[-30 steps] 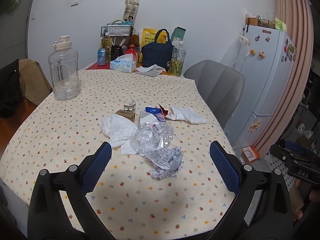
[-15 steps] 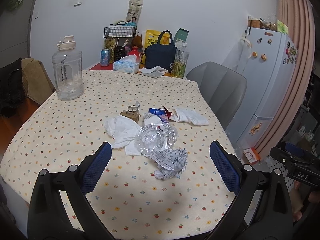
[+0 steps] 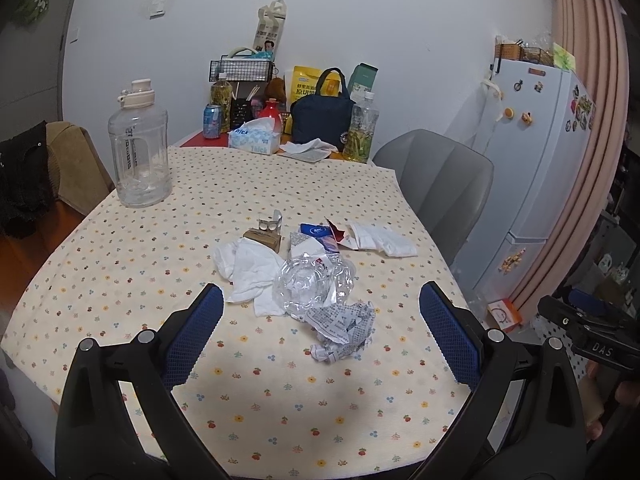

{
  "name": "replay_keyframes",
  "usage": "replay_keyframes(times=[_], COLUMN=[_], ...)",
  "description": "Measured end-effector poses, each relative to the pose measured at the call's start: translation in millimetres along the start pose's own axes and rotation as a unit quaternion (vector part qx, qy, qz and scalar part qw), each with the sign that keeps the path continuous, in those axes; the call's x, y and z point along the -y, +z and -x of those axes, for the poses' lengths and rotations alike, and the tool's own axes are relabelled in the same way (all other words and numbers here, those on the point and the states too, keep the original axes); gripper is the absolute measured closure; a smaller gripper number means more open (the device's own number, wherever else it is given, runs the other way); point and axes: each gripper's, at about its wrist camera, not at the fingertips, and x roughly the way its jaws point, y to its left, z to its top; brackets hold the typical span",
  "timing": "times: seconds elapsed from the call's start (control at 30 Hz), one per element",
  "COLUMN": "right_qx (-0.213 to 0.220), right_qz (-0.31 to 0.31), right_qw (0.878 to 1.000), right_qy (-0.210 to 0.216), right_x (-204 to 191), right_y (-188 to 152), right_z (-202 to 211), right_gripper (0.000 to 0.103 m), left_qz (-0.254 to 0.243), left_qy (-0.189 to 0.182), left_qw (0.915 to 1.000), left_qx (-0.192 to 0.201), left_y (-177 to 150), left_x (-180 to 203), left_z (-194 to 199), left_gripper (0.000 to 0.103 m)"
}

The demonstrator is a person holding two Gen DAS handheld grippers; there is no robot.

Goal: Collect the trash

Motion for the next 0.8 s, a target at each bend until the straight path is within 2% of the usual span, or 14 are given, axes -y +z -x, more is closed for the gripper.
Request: replay_keyframes(times=[0.1,0.23,0.8], right_qx=[-0.003,-0.007,-0.066], right_qz=[0.002,0.016,0.085], right_qw=[1.0,0.999,0.987], right_qy=[0.006,0.035,0.121], right_x=[-4,-17,-113], right_y=[2,4,-2], right_z=[-3,-8,-64], right_gripper=[0.008,0.008,0.008], left_qz=[0.006,0.016,0.077], left_qy=[0.003,0.01,0.076], left_qw=[1.0,0.9998,0.9938], left_qx=[-0.002,-0.002,-0.025], left_y=[-1,-2,-17], left_x=[-6,-19,-101], left_z=[-2,-5,-21], left_gripper=[0.005,0.005,0.005])
